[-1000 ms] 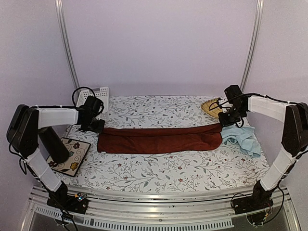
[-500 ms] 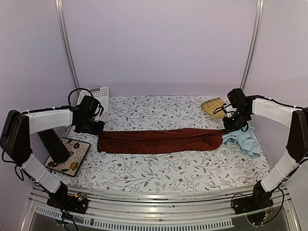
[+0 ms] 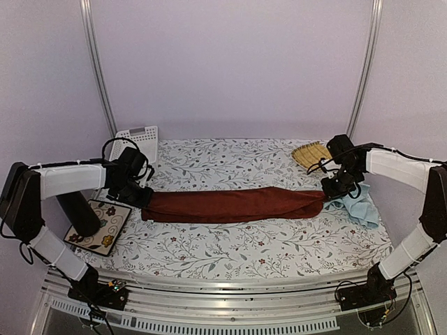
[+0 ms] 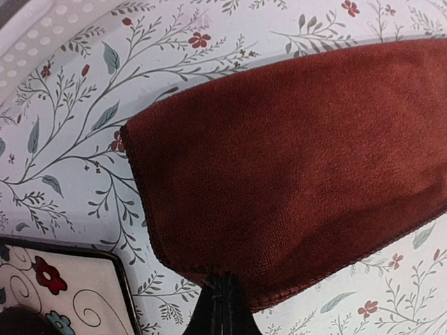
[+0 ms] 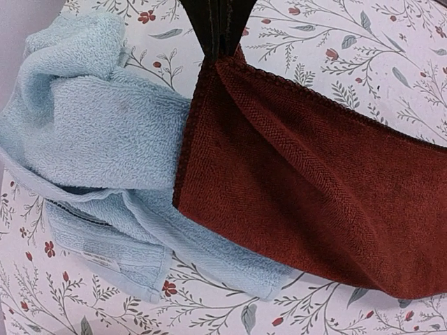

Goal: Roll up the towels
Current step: Fold the towel at the center of the board.

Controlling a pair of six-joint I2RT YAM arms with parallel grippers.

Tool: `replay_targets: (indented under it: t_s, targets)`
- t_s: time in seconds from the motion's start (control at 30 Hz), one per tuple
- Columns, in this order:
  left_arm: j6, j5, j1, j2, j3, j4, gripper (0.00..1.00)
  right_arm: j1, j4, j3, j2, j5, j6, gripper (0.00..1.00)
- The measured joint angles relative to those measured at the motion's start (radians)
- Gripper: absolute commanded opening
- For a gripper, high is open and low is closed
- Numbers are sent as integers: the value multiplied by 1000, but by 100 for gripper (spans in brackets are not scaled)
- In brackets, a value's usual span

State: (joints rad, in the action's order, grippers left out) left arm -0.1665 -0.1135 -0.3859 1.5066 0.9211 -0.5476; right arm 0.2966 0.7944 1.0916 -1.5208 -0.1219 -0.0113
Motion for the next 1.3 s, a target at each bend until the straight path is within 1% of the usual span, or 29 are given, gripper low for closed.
replay_targets:
  t_s: [0.13,0.5,0.53,0.63,0.67,0.7,0.73,0.77,0.8,0.83,0.9,1.0,1.07,1.13,1.2,1.3]
  targets:
    - [-2,-1,-1,36,2,-17,0,26,2,-1,-5,1,0,2]
    - [-2,-2,-3,114,22,-56,0,32,6,-15,-13,-1,0,2]
    - [0,-2,-3,115,23,-58,0,32,5,-15,-19,-5,0,4]
    - [6,-2,-4,115,26,-62,1,37,6,-16,-42,-20,0,15]
    - [9,-1,-4,115,28,-64,8,37,6,-16,-46,-23,-4,16]
    - [10,-1,-4,115,29,-66,19,37,6,-16,-48,-27,2,16]
    - [16,0,-4,115,31,-69,34,37,7,-16,-48,-28,2,17]
    - [21,-1,-4,115,32,-71,39,38,6,-16,-48,-30,2,22]
    - [24,-2,-5,115,34,-74,42,38,6,-16,-48,-30,2,27]
    - [23,-2,-5,115,36,-76,44,38,6,-16,-48,-31,3,30]
    - [26,-4,-5,115,39,-80,45,38,6,-16,-48,-34,2,36]
    - [29,-7,-5,115,51,-88,56,38,6,-16,-48,-34,2,53]
    - [34,-12,-5,115,64,-96,66,38,6,-16,-48,-32,3,65]
    - [35,-20,-5,115,84,-103,74,38,5,-16,-47,-28,1,75]
    - [37,-31,0,115,113,-107,80,38,6,-14,-47,-20,9,82]
    - [32,-47,10,115,166,-107,83,32,16,20,-48,8,20,86]
